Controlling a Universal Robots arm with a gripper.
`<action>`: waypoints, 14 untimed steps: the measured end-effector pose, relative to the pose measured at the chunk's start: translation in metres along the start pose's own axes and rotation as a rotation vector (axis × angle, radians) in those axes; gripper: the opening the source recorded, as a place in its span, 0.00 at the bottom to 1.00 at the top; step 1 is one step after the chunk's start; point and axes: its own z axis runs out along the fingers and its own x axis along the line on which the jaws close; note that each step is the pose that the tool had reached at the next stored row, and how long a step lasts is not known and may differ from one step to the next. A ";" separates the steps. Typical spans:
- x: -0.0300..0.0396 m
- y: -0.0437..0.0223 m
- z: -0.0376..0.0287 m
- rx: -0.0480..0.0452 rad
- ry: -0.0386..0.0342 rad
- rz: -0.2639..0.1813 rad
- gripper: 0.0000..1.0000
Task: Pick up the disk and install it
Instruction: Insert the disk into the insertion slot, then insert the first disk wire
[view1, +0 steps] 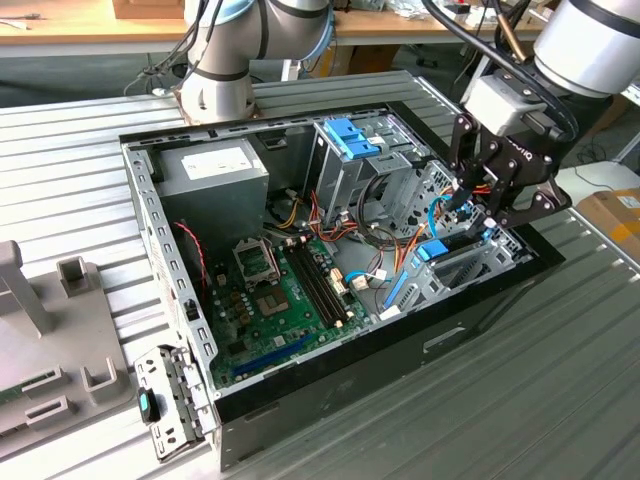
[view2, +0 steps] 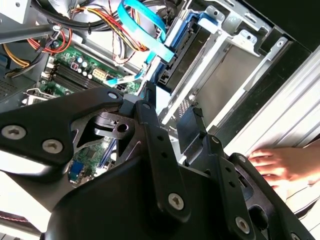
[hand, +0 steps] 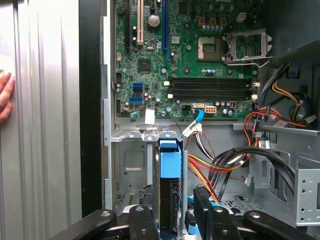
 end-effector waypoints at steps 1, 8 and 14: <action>0.0000 -0.0006 0.0000 0.0000 0.0000 0.000 0.44; -0.0001 -0.0107 0.0002 0.0000 0.0000 0.000 0.44; -0.0001 -0.0111 0.0003 0.0001 0.0000 0.000 0.44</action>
